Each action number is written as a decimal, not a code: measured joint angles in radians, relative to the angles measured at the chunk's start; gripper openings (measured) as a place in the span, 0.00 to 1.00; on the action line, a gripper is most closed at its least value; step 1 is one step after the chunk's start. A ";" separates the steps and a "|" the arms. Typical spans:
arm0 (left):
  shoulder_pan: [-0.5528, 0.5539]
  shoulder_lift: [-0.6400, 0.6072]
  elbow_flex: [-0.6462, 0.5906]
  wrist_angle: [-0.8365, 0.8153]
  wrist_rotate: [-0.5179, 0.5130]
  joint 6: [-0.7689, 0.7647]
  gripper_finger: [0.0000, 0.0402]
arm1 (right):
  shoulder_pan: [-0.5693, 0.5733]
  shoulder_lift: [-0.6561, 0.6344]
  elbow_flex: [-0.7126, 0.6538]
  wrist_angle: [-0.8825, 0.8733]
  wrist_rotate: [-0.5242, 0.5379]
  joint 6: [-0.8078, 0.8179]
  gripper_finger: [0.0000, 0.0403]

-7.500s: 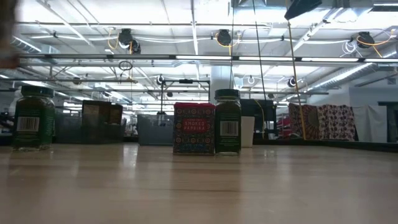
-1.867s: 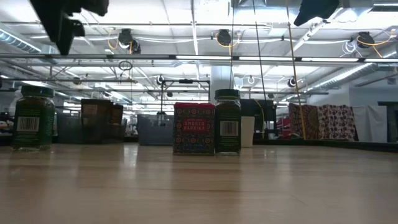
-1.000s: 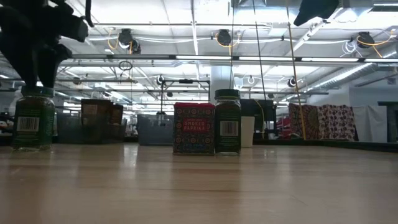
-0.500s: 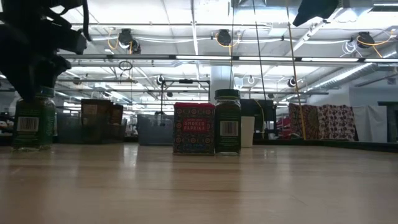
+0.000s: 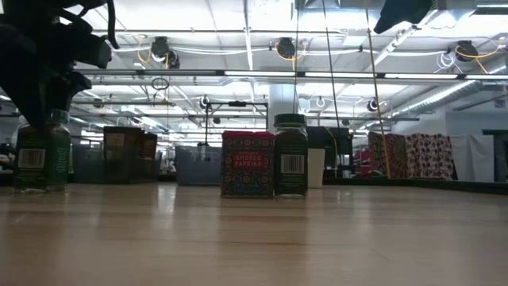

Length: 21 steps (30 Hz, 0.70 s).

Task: Sort spices by type
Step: Put the top left green seasoning bottle into the right black bin

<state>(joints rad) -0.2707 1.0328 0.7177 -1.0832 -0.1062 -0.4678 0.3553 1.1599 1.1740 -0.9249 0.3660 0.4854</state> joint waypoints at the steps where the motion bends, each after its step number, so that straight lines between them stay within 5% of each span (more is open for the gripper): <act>1: 0.000 0.000 0.000 -0.001 0.000 0.000 0.53 | 0.000 0.000 0.000 0.000 0.000 0.000 0.40; 14: 0.029 0.001 0.119 0.002 0.018 -0.020 0.53 | -0.002 0.000 0.000 0.012 0.014 0.000 0.40; 21: 0.061 0.001 0.220 0.012 -0.011 0.096 0.53 | -0.023 0.000 0.000 0.185 0.036 -0.035 0.40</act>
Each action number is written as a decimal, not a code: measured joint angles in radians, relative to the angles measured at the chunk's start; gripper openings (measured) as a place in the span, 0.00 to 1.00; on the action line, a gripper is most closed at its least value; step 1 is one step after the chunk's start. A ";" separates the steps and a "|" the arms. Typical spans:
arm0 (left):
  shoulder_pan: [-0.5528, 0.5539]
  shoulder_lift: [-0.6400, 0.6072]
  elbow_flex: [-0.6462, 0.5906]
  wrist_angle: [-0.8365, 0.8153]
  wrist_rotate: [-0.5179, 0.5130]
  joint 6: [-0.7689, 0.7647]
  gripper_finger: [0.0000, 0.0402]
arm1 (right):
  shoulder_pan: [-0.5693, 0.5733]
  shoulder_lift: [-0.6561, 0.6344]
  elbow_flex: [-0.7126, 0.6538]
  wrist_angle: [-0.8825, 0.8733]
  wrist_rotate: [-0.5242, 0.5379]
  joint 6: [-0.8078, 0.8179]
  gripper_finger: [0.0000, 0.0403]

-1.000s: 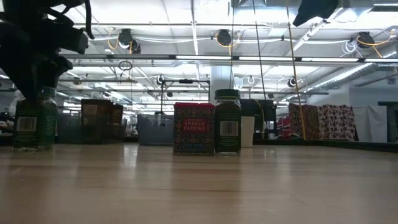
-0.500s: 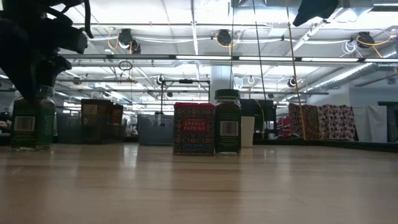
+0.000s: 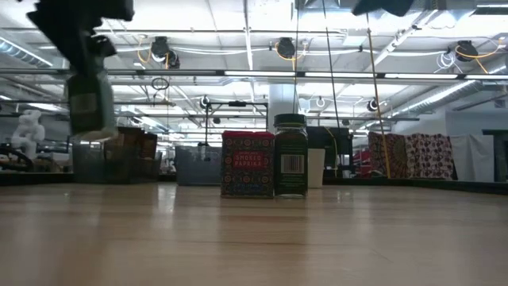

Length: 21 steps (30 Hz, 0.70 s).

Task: Sort spices by type
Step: Put the top left green seasoning bottle into the right black bin

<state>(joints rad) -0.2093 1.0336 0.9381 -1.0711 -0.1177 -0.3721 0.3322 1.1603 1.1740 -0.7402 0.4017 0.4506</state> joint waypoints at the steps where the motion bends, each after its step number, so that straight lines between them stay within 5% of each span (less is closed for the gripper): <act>1: 0.009 0.000 0.008 0.007 -0.012 0.019 0.53 | -0.007 0.000 0.000 0.028 0.000 -0.007 0.40; 16: 0.269 0.000 0.021 0.462 -0.029 0.176 0.53 | -0.145 0.155 -0.001 0.337 0.009 -0.092 0.40; 21: 0.387 0.068 0.074 0.482 -0.023 0.203 0.53 | -0.192 0.173 0.000 0.402 -0.023 -0.142 0.37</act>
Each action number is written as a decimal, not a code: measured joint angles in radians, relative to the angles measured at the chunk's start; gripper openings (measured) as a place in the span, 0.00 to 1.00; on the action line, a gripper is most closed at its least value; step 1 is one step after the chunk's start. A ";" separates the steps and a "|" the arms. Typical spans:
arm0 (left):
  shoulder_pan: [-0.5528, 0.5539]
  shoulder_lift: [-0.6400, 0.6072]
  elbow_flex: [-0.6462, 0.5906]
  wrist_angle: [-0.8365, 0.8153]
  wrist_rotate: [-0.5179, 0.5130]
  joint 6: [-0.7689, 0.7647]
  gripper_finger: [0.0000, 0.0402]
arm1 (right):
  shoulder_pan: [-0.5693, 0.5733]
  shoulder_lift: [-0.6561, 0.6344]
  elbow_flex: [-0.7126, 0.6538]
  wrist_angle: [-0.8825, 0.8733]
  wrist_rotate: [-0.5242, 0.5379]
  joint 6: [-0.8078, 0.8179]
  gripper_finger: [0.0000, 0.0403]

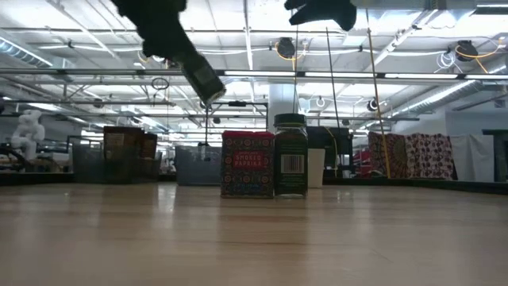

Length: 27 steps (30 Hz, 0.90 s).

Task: Sort spices by type
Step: Put the top left green seasoning bottle into the right black bin

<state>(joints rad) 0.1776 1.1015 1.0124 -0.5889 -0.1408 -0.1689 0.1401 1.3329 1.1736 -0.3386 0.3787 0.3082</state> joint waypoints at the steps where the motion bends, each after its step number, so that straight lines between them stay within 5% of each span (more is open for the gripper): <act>1: 0.022 0.026 0.026 -0.001 0.004 0.016 0.53 | -0.017 -0.006 0.000 -0.001 -0.016 -0.013 0.35; 9: 0.211 0.313 0.286 -0.063 0.026 0.106 0.53 | -0.220 -0.046 0.000 0.002 -0.291 -0.231 0.02; 22: 0.444 0.542 0.384 -0.077 0.058 0.000 0.53 | -0.534 0.073 0.001 0.077 -0.504 -0.431 0.00; 27: 0.472 0.571 0.384 -0.059 0.059 0.151 0.53 | -0.575 0.135 0.001 0.092 -0.622 -0.414 0.00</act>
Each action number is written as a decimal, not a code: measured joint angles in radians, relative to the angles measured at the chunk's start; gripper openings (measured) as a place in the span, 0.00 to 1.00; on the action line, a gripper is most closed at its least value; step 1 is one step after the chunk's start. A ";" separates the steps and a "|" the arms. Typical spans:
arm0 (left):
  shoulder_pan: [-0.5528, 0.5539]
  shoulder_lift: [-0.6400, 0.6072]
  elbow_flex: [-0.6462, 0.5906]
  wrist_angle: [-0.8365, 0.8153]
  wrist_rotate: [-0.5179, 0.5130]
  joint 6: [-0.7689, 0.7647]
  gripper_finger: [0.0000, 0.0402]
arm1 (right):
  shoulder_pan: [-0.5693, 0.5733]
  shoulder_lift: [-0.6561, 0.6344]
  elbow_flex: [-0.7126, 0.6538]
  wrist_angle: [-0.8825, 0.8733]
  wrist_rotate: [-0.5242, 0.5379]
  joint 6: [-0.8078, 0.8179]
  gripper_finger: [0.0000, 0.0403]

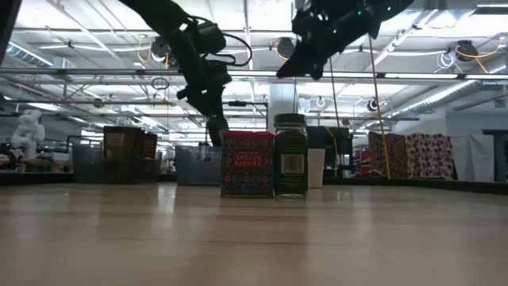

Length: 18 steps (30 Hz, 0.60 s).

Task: Sort spices by type
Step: Put the top left green seasoning bottle into the right black bin

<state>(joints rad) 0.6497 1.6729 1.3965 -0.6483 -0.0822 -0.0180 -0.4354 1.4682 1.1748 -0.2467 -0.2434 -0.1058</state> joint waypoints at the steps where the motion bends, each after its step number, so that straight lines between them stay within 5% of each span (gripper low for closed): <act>1: 0.002 0.005 0.000 -0.001 0.000 0.033 0.53 | -0.003 0.011 0.000 0.004 0.000 0.013 0.00; 18: 0.156 0.016 0.028 -0.071 0.142 0.353 0.53 | -0.001 0.065 0.000 0.125 0.004 0.247 0.00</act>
<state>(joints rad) 0.8052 1.6894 1.4248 -0.7195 0.0599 0.3348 -0.4366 1.5333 1.1744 -0.1221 -0.2398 0.1409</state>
